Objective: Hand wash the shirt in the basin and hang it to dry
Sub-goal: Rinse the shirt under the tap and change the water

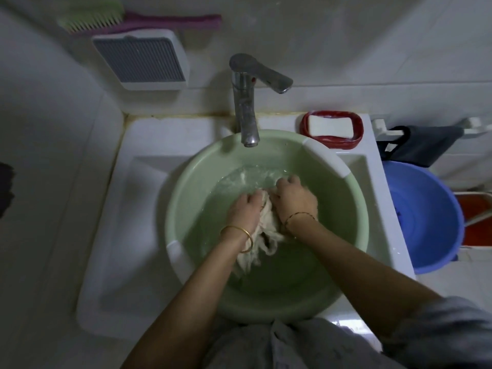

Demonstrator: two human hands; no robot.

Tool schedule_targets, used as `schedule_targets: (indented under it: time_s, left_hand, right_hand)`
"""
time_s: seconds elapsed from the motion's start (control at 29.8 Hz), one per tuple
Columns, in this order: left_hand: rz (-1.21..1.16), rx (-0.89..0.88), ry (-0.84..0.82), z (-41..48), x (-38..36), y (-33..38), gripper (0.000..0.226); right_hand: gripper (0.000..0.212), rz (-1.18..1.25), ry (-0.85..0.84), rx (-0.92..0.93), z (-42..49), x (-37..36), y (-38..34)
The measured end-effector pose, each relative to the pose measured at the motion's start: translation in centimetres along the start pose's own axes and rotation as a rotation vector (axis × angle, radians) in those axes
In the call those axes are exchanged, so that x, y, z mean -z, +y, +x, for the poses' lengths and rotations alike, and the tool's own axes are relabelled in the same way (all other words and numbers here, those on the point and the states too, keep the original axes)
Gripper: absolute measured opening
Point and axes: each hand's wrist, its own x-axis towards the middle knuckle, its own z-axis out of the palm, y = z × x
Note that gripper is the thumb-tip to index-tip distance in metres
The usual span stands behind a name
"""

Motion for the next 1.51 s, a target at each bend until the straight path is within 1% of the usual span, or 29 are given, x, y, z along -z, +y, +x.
schedule_targets:
  time_s: [0.07, 0.1, 0.2, 0.3, 0.37, 0.44, 0.5, 0.54, 0.6, 0.67, 0.7, 0.74, 0.77, 0.81, 0.84, 0.87, 0.91, 0.94, 1.01, 1.04, 1.07, 1.14, 1.17, 1.24, 1.31, 1.38, 1.41, 1.48, 1.51]
  left_hand:
    - [0.237, -0.133, 0.149, 0.2, 0.4, -1.1, 0.033]
    - [0.403, -0.177, 0.178, 0.4, 0.5, -1.9, 0.039]
    - [0.872, -0.097, 0.043, 1.2, 0.5, -4.6, 0.057]
    - [1.051, 0.008, -0.09, 1.4, -0.1, -6.1, 0.059]
    - [1.063, 0.089, -0.115, 1.7, -0.5, -6.9, 0.061]
    - [0.935, 0.137, -0.117, 2.4, -0.5, -7.6, 0.062]
    - [0.801, 0.059, -0.089, 3.1, -0.1, -7.6, 0.053]
    - [0.67, 0.005, -0.029, 3.5, -0.1, -7.6, 0.045]
    - [0.248, 0.042, 0.122, 3.6, 0.2, -6.4, 0.03]
    - [-0.212, 0.164, 0.208, 3.8, 0.5, -5.1, 0.015]
    - [-0.4, 0.253, 0.197, 4.5, 0.7, -5.1, 0.021]
    - [-0.555, 0.322, 0.151, 5.5, 0.6, -6.1, 0.048]
    - [-0.643, 0.408, 0.086, 6.0, 0.4, -6.2, 0.08]
    - [-0.7, 0.465, 0.027, 6.2, 0.2, -5.9, 0.097]
    - [-0.75, 0.474, -0.045, 5.2, 0.5, -4.5, 0.096]
    - [-0.823, 0.462, -0.151, 3.8, 1.0, -2.4, 0.084]
    - [-0.797, 0.49, -0.158, 2.4, 1.6, -0.7, 0.074]
    - [-0.72, 0.424, -0.164, 1.6, 1.7, 0.3, 0.067]
    - [-0.796, 0.392, -0.077, 0.5, 1.4, 1.5, 0.054]
    - [-0.621, 0.249, -0.13, 0.5, 1.2, 1.4, 0.055]
    - [-0.414, 0.185, -0.182, 0.5, 0.9, 1.0, 0.059]
    - [-0.472, 0.295, -0.211, 0.0, 0.3, 0.5, 0.05]
    - [-0.39, 0.304, -0.213, -0.7, 0.7, 0.8, 0.044]
    - [-0.148, 0.25, -0.231, -0.5, 1.5, 0.7, 0.043]
    - [0.098, 0.109, -0.163, 0.4, 2.4, -0.2, 0.043]
    - [0.256, -0.059, -0.042, 1.0, 3.7, -1.3, 0.034]
    - [0.333, -0.098, -0.009, 1.4, 4.0, -2.2, 0.042]
    - [0.579, -0.103, 0.053, 1.6, 4.1, -3.7, 0.066]
    - [0.715, -0.129, 0.108, 1.3, 3.9, -4.2, 0.066]
  right_hand:
    - [0.049, -0.09, 0.001, -0.003, 0.1, -0.2, 0.0]
    - [0.062, -0.168, -0.007, 0.036, 0.2, -0.3, 0.0]
    - [0.082, -0.339, -0.12, 0.17, -0.2, -1.7, 0.5]
    - [0.084, -0.462, -0.225, 0.236, -0.7, -4.3, 0.7]
    - [0.08, -0.597, -0.246, 0.336, -0.3, -5.4, 0.9]
    - [0.074, -0.63, -0.226, 0.329, 0.6, -5.5, 1.2]
    - [0.074, -0.521, -0.165, 0.19, 1.2, -5.7, 1.3]
    - [0.078, -0.411, -0.15, 0.116, 1.1, -5.7, 1.0]
    - [0.071, -0.128, -0.178, -0.015, 0.7, -5.0, 0.1]
    - [0.041, 0.155, -0.195, -0.072, -0.1, -3.5, -0.3]
    - [0.027, 0.239, -0.177, -0.059, -0.8, -2.7, -0.5]
    - [0.023, 0.273, -0.13, -0.016, -1.8, -1.8, -0.8]
    - [0.028, 0.288, -0.066, 0.033, -2.8, -1.0, -1.0]
    - [0.032, 0.291, -0.004, 0.078, -3.7, -0.3, -1.4]
    - [0.035, 0.289, 0.053, 0.111, -4.6, 0.4, -1.9]
    - [0.036, 0.277, 0.091, 0.136, -5.2, 1.2, -2.4]
    - [0.037, 0.263, 0.121, 0.161, -5.6, 1.7, -2.8]
    - [0.037, 0.254, 0.152, 0.183, -5.7, 2.0, -3.3]
    - [0.04, 0.277, 0.213, 0.209, -5.4, 2.2, -3.9]
    - [0.038, 0.28, 0.22, 0.2, -5.0, 2.0, -4.1]
    - [0.035, 0.269, 0.205, 0.173, -4.5, 1.7, -4.0]
    - [0.034, 0.235, 0.172, 0.091, -3.3, 1.1, -3.3]
    - [0.036, 0.23, 0.153, 0.063, -2.7, 1.0, -2.7]
    - [0.037, 0.142, 0.091, 0.055, -1.7, 0.9, -1.3]
    - [0.039, 0.001, -0.043, 0.056, -1.0, 1.2, -0.2]
    - [0.038, -0.093, -0.213, 0.005, -0.7, 1.7, 0.3]
    - [0.042, -0.167, -0.246, 0.008, -0.9, 1.8, 0.4]
    - [0.053, -0.332, -0.129, 0.103, -1.8, 2.0, -0.1]
    - [0.052, -0.368, -0.028, 0.178, -2.4, 2.1, -0.6]
